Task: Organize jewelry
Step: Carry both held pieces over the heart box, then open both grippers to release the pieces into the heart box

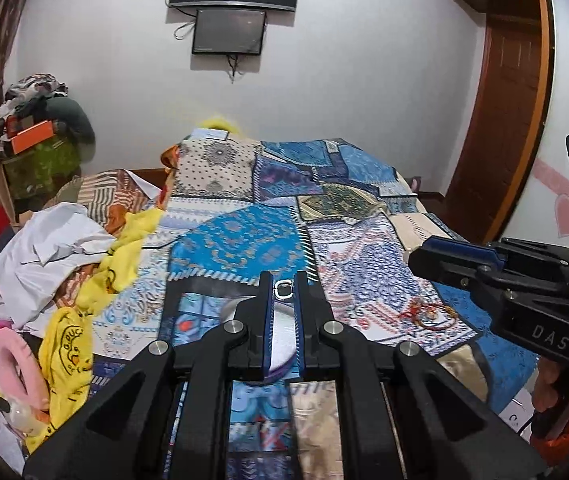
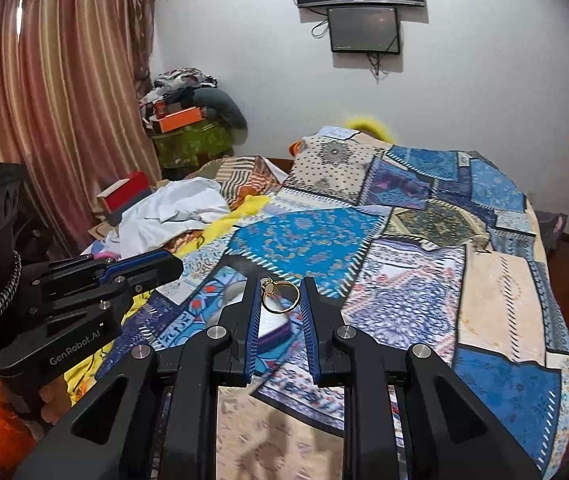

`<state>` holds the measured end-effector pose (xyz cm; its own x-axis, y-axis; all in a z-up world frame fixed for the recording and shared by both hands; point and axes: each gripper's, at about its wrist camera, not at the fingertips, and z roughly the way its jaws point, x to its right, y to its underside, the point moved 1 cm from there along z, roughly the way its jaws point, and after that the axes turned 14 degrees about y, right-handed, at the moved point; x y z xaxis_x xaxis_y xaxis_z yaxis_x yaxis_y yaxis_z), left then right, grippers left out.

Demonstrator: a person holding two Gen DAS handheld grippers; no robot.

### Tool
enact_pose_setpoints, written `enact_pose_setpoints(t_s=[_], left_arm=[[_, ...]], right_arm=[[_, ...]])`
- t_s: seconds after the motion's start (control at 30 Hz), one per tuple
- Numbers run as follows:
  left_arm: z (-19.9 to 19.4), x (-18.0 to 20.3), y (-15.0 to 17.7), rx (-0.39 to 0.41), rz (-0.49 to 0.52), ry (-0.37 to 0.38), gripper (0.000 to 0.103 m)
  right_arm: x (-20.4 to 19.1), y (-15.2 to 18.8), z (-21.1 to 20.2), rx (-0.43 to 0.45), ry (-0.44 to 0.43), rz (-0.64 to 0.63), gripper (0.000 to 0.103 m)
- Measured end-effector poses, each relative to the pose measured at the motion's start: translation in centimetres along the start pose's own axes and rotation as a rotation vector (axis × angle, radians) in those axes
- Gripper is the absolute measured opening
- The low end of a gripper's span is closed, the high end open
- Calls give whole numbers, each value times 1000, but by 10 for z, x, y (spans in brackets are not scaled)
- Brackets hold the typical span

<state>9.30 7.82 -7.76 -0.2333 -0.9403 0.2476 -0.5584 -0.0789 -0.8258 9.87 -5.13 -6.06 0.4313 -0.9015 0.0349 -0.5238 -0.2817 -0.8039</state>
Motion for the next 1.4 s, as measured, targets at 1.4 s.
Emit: enact_pose_setpoints(t_s=[1.4], left_arm=[[85,-53,56,-237,-132,106,8]], right_arm=[[-39,20,122,-266,-130,17,23]])
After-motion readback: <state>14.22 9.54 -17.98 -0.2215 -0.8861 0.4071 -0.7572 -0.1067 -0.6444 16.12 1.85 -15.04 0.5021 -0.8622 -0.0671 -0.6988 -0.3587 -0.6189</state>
